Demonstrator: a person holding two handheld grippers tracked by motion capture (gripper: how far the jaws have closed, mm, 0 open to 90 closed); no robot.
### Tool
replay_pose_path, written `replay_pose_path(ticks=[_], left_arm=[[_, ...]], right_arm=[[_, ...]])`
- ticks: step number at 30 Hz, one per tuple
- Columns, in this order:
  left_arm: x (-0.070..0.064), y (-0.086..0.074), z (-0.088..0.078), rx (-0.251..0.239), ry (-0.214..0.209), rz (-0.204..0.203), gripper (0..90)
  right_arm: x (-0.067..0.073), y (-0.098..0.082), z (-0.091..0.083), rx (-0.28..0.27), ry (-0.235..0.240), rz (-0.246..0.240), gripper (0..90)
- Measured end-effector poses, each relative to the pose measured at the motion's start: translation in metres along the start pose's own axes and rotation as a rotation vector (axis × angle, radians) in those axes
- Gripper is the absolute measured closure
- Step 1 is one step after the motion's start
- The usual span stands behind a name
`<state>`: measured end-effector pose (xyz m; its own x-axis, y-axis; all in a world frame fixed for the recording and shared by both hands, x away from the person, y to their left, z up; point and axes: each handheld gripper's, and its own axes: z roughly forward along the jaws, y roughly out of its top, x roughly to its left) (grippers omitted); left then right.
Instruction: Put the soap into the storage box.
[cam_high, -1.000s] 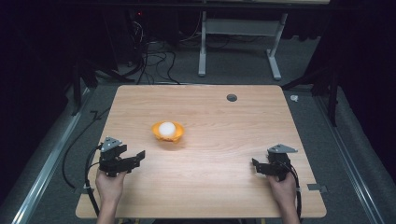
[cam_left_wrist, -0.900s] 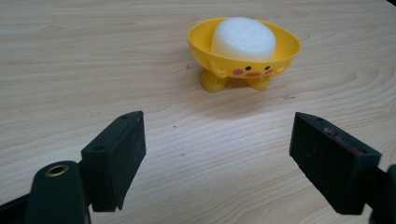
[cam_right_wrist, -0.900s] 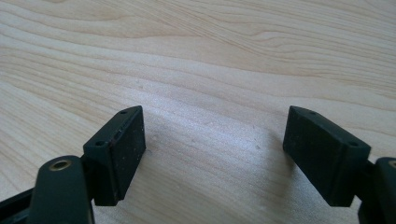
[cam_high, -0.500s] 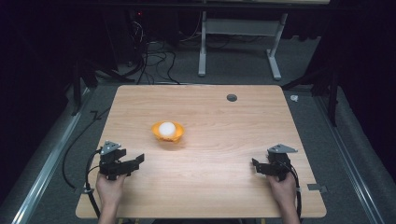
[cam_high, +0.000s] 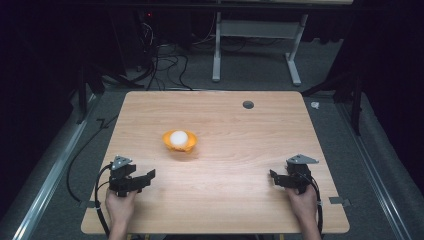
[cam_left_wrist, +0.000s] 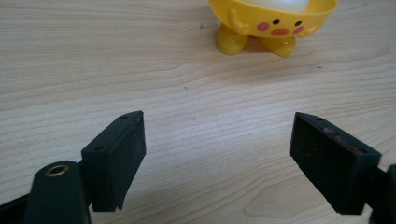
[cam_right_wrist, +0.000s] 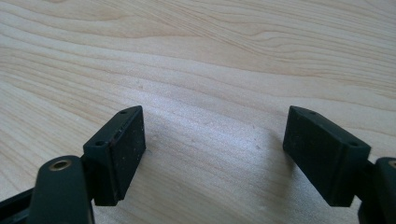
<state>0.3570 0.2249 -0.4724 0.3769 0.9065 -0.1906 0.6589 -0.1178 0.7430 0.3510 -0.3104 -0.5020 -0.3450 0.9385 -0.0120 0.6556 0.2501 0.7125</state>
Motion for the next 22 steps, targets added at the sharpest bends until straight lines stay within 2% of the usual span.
replay_pose_path(ticks=[5,13,14,17,22], left_arm=[[0.0,-0.007,0.008,0.02,0.019,0.007,19.4],[-0.004,-0.018,0.024,0.039,0.087,0.042,19.1],[-0.004,-0.02,0.027,0.045,0.096,0.048,19.1],[-0.009,-0.022,0.031,0.049,0.14,0.107,17.7],[-0.01,-0.022,0.033,0.045,0.13,0.113,14.8]], right_arm=[[0.0,0.0,0.0,0.0,0.0,0.001,21.9],[0.0,0.0,0.0,0.0,-0.001,0.001,21.9],[0.0,0.0,0.0,0.0,-0.001,0.001,21.9],[0.0,0.0,0.0,0.0,-0.001,0.001,21.9],[0.0,0.0,0.0,0.001,0.0,0.001,21.9]])
